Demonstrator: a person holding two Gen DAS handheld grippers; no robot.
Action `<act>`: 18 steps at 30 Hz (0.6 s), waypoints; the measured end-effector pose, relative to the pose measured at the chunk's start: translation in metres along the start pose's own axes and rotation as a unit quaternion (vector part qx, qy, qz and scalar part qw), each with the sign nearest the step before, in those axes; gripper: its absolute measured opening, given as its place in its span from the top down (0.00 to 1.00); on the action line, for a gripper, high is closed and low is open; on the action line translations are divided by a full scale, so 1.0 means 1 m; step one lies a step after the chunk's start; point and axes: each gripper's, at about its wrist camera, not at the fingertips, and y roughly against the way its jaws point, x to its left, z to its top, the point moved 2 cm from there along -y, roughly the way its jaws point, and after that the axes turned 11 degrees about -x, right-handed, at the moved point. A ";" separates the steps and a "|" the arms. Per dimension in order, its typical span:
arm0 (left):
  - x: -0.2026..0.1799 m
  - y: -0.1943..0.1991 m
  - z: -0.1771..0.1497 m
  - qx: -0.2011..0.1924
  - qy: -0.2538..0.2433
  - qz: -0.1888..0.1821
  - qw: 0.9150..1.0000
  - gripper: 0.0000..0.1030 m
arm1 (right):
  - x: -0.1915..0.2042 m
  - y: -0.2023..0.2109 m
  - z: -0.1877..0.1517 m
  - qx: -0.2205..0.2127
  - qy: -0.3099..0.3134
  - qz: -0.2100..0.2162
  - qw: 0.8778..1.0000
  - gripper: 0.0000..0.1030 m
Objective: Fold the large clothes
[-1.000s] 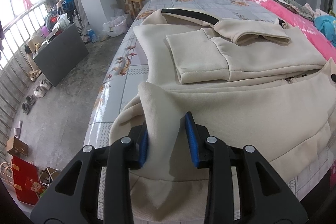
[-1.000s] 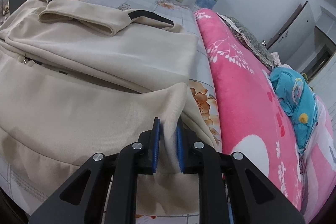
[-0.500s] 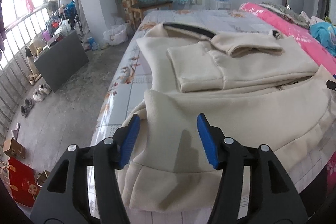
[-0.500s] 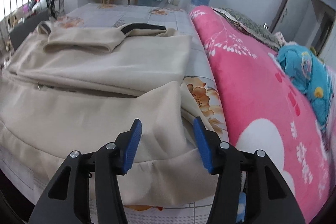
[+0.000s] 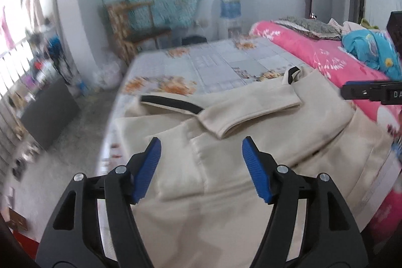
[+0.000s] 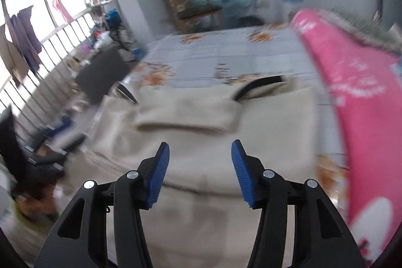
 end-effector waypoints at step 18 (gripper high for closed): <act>0.080 -0.158 -0.018 0.203 0.380 -0.163 0.888 0.54 | -0.073 -0.149 0.008 0.157 -0.274 0.077 0.946 0.63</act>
